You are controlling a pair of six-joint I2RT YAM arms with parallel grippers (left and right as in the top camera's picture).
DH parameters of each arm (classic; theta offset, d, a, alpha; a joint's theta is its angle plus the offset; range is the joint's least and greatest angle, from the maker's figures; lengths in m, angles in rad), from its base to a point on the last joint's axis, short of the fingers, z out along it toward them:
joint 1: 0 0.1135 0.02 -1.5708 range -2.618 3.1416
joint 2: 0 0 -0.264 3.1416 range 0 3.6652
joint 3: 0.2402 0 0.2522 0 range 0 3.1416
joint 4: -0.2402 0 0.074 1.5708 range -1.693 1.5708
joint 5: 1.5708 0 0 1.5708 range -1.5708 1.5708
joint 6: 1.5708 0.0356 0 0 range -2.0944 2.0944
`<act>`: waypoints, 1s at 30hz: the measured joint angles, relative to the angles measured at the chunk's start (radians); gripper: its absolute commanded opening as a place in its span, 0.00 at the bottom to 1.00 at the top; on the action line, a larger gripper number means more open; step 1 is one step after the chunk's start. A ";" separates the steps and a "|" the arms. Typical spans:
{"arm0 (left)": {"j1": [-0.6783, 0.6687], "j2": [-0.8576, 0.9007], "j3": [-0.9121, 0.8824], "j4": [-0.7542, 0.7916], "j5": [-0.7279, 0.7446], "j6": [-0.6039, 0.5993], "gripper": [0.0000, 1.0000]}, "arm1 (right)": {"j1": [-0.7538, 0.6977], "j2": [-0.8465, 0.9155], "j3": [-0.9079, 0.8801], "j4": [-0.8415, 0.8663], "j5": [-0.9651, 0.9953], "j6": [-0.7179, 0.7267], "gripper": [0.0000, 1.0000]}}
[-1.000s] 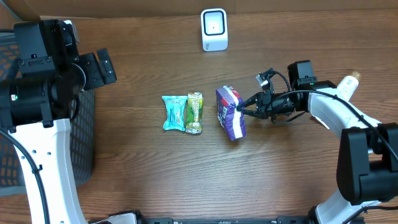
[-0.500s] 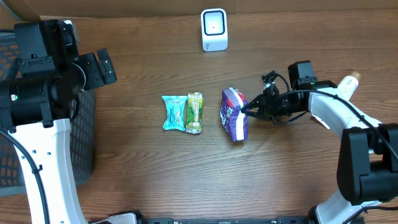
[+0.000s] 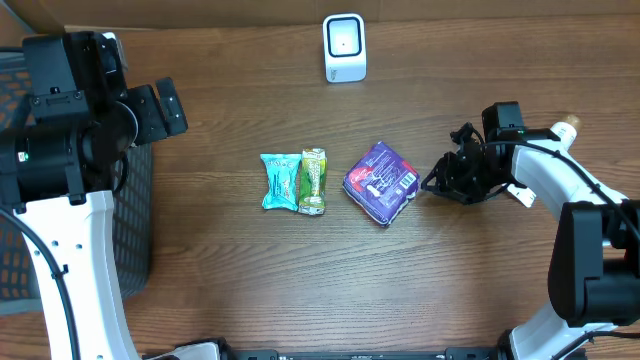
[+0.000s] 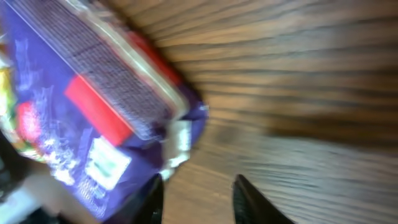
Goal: Scan the item barcode
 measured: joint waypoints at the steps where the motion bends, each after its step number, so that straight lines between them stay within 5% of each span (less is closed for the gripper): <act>1: 0.000 0.000 0.000 0.000 0.000 0.000 1.00 | 0.000 0.000 0.000 -0.007 0.025 0.001 0.43; 7: 0.000 0.000 0.000 0.000 0.000 0.000 0.99 | 0.000 0.001 0.078 -0.143 0.097 -0.021 0.46; 12: 0.000 0.000 0.000 0.000 0.000 0.000 1.00 | 0.001 0.002 0.250 -0.269 0.109 -0.092 0.60; 30: 0.000 0.000 0.000 0.000 0.000 0.000 0.99 | 0.131 0.003 0.257 -0.183 0.078 -0.200 0.77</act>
